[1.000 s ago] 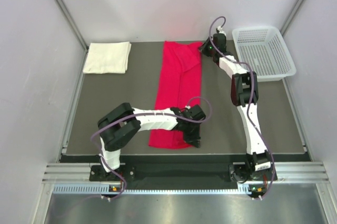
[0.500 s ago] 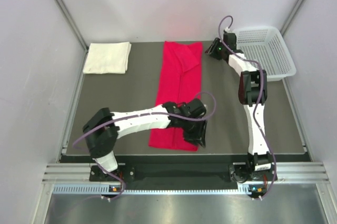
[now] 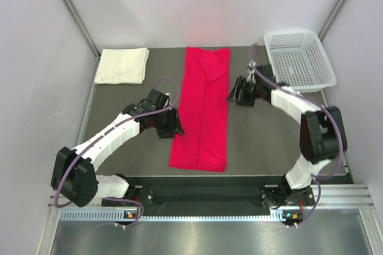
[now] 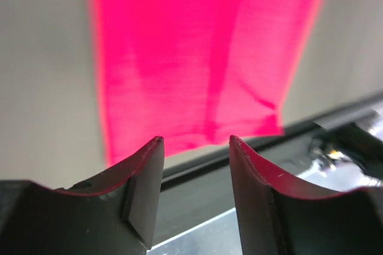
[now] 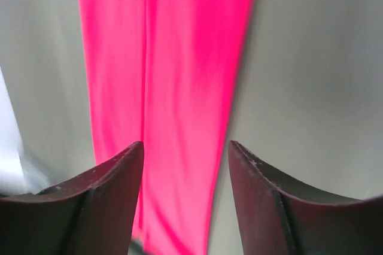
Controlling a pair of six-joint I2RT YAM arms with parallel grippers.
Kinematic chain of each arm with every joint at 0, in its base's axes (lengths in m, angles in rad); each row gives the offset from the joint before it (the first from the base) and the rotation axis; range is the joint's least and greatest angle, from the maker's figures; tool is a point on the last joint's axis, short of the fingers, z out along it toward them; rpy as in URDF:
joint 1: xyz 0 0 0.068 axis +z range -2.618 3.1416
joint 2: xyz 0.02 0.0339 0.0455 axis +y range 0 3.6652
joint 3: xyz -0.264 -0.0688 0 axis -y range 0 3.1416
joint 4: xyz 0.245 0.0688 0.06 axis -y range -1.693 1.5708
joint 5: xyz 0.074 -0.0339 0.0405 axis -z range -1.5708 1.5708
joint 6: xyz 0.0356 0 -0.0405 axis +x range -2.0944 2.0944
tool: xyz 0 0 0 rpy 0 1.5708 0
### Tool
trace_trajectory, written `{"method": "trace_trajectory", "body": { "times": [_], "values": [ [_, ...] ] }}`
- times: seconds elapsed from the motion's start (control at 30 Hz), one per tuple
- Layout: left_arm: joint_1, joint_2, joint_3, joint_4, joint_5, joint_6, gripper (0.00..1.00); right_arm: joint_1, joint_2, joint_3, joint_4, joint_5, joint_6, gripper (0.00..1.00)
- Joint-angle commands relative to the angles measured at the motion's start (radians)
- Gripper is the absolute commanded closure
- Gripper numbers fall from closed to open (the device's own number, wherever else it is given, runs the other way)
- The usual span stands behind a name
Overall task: Fold and stack the t-shirts
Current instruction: Fold the tshirt
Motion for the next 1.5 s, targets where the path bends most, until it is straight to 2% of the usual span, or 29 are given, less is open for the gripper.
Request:
{"method": "trace_trajectory", "body": {
  "times": [0.0,0.1,0.17,0.27,0.43,0.5,0.57,0.7,0.8,0.83,0.9,0.93,1.03,1.1,1.13,1.17,1.2,1.33,1.47],
  "values": [
    [0.096,-0.022,-0.077,-0.008,0.014,0.067,0.47,0.116,-0.192,-0.252,-0.019,-0.069,-0.001,0.41],
    [0.156,-0.003,-0.137,0.049,0.049,0.079,0.42,0.179,-0.375,-0.441,-0.022,-0.075,0.045,0.37],
    [0.185,0.038,-0.148,0.048,0.069,0.088,0.41,0.204,-0.491,-0.579,0.016,-0.132,0.100,0.34],
    [0.205,0.084,-0.156,0.043,0.092,0.105,0.41,0.205,-0.614,-0.700,0.076,-0.198,0.142,0.32],
    [0.224,0.147,-0.157,-0.001,0.089,0.145,0.41,0.207,-0.677,-0.911,0.226,-0.284,0.246,0.31],
    [0.224,0.158,-0.166,-0.008,0.088,0.153,0.41,0.211,-0.664,-0.978,0.369,-0.333,0.320,0.33],
    [0.225,0.164,-0.186,-0.003,0.095,0.151,0.43,0.221,-0.639,-0.991,0.432,-0.345,0.342,0.35],
    [0.225,0.190,-0.199,0.005,0.118,0.146,0.45,0.248,-0.627,-1.004,0.445,-0.321,0.364,0.37],
    [0.225,0.185,-0.194,-0.006,0.096,0.134,0.49,0.259,-0.602,-1.018,0.486,-0.319,0.386,0.46],
    [0.224,0.157,-0.182,-0.030,0.079,0.127,0.50,0.261,-0.599,-1.018,0.471,-0.318,0.383,0.53],
    [0.224,0.109,-0.170,-0.049,0.049,0.117,0.52,0.268,-0.640,-1.002,0.426,-0.278,0.357,0.53],
    [0.224,0.059,-0.156,-0.063,0.051,0.104,0.53,0.271,-0.662,-0.988,0.353,-0.259,0.343,0.53],
    [0.219,-0.011,-0.157,-0.038,0.135,0.073,0.59,0.288,-0.709,-0.939,0.282,-0.225,0.306,0.53],
    [0.202,-0.022,-0.188,0.037,0.224,0.019,0.62,0.297,-0.679,-0.942,0.300,-0.255,0.322,0.63],
    [0.192,-0.017,-0.194,0.060,0.243,-0.014,0.64,0.302,-0.659,-0.942,0.346,-0.264,0.325,0.69],
    [0.161,-0.011,-0.199,0.110,0.253,-0.025,0.64,0.317,-0.619,-0.945,0.366,-0.291,0.331,0.80],
    [0.146,-0.003,-0.202,0.130,0.263,-0.033,0.64,0.326,-0.602,-0.945,0.385,-0.301,0.334,0.83],
    [0.054,0.067,-0.160,0.173,0.278,-0.047,0.65,0.383,-0.556,-0.949,0.454,-0.296,0.348,0.89],
    [-0.048,0.139,-0.119,0.219,0.307,-0.053,0.66,0.446,-0.473,-0.952,0.553,-0.272,0.389,0.90]
  ]
}}
